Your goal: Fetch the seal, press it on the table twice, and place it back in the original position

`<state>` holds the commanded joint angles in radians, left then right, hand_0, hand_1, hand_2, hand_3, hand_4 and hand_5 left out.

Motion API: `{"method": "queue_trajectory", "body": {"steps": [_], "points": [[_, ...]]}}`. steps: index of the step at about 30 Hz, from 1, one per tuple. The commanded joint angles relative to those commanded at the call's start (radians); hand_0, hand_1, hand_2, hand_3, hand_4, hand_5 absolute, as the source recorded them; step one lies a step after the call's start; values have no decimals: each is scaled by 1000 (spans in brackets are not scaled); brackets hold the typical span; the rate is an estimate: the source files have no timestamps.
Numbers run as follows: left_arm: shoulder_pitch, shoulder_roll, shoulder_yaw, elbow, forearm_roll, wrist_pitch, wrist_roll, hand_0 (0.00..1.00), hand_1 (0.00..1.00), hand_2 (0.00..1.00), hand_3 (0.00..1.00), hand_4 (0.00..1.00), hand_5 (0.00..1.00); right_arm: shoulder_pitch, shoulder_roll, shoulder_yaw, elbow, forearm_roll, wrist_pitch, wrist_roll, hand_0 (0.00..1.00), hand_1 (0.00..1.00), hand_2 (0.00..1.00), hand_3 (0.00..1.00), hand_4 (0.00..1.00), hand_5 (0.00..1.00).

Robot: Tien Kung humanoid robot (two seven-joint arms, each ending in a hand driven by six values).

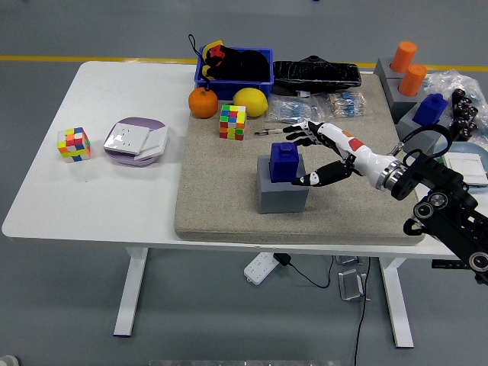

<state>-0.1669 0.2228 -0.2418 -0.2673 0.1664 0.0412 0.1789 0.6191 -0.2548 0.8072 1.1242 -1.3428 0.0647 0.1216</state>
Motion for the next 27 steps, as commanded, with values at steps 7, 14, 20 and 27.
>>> {"method": "queue_trajectory", "body": {"steps": [7,14,20,27], "points": [[-2,0,6,0,-2,0,0,793,744,737,760,621,439,26,15,-30,-31,5,-13,7,828,782,787,825,998,2],[0,0,10,1,-5,0,1,793,744,736,761,621,439,38,14,-54,-47,12,-47,19,764,710,720,777,948,2],[-3,-1,12,0,-4,0,1,793,743,736,760,621,439,43,11,-66,-51,9,-62,22,661,585,617,709,844,2],[-3,-2,13,-1,-4,-1,1,793,744,737,760,621,439,42,11,-82,-59,25,-57,24,621,538,563,669,814,2]]}}
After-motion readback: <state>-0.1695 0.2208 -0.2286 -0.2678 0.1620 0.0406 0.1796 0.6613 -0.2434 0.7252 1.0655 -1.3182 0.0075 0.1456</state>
